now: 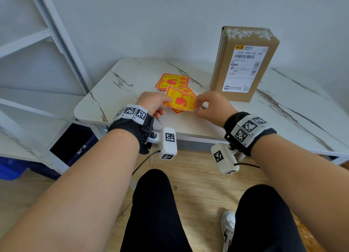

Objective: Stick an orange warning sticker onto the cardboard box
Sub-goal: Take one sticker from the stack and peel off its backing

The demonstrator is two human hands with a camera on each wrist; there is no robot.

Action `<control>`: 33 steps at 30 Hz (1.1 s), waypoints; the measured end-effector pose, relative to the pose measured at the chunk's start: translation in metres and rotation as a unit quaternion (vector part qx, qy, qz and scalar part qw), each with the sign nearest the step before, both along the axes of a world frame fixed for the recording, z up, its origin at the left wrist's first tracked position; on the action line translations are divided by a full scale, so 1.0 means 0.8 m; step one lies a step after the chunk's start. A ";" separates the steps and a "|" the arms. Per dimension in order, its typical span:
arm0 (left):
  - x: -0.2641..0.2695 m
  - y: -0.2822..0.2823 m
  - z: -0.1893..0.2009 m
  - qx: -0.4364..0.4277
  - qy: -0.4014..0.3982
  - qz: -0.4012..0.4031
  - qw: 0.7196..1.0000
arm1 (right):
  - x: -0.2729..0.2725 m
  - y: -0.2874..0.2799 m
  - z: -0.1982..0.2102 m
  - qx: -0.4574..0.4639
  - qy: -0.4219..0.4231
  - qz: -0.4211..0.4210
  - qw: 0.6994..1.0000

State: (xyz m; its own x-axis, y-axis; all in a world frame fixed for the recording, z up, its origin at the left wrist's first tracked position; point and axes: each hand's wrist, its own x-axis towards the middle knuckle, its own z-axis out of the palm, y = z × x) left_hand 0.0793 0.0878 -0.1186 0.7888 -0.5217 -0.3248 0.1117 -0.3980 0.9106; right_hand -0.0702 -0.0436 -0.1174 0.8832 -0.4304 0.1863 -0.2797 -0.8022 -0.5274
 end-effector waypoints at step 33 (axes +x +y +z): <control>-0.024 -0.006 -0.014 0.067 -0.125 -0.162 0.977 | 0.011 0.000 -0.015 0.079 0.026 -0.029 0.996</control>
